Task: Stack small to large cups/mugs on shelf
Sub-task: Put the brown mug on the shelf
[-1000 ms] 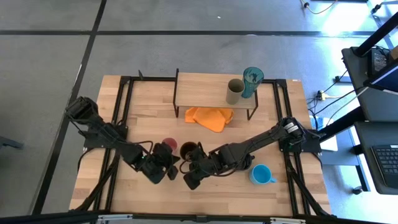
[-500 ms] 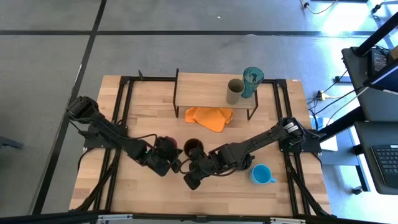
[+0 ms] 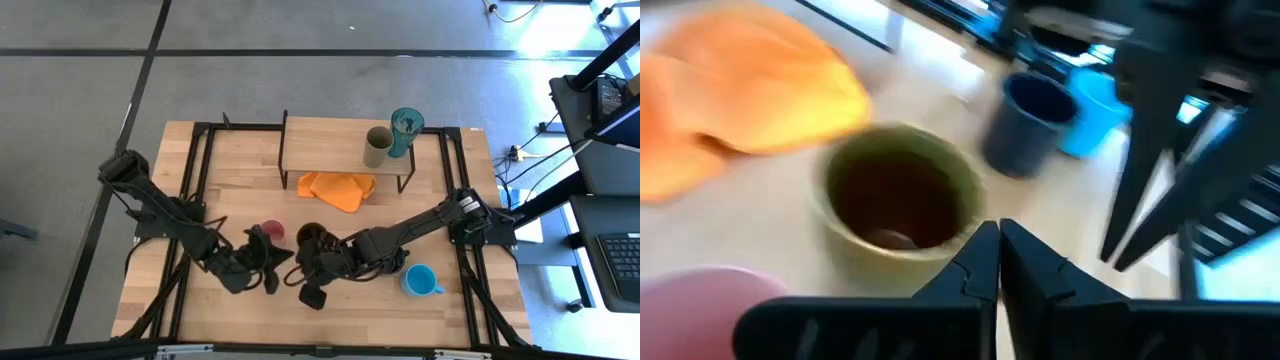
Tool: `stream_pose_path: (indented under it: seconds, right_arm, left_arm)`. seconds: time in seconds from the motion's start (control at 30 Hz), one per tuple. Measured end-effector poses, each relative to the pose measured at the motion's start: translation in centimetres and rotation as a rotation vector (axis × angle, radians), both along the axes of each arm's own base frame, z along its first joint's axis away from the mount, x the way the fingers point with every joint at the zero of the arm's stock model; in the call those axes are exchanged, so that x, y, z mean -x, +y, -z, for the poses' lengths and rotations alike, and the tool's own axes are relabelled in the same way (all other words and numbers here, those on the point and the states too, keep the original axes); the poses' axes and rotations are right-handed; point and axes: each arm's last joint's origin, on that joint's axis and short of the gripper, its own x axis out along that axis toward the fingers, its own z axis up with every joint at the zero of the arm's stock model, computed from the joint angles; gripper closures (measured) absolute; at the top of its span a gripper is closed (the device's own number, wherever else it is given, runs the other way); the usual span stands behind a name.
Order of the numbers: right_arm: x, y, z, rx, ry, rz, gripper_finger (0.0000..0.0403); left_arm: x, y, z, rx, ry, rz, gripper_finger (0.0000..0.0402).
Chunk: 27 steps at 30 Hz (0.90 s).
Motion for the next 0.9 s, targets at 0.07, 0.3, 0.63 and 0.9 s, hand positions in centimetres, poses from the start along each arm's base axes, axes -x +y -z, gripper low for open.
stream_pose_path:
  seconds: [0.07,0.3,0.63,0.9]
  right_arm:
    - [-0.2,-0.8,-0.9,0.054,-0.006,0.002,0.0385]
    - [-0.1,-4.3,-2.1,0.133,0.122,-0.048,0.0390]
    - [1.1,-7.4,-1.7,0.084,0.356,-0.131,0.0250]
    - [1.5,-5.0,-1.8,0.289,0.314,-0.298,0.0170]
  left_arm:
    - [0.3,0.3,-0.5,-0.004,-0.011,-0.019,0.0389]
    - [2.5,-0.8,-2.1,-0.013,-0.052,0.055,0.0380]
    - [6.4,-3.2,-3.3,-0.057,-0.114,0.121,0.0347]
    - [7.0,-2.5,-2.2,-0.097,-0.030,0.096,0.0326]
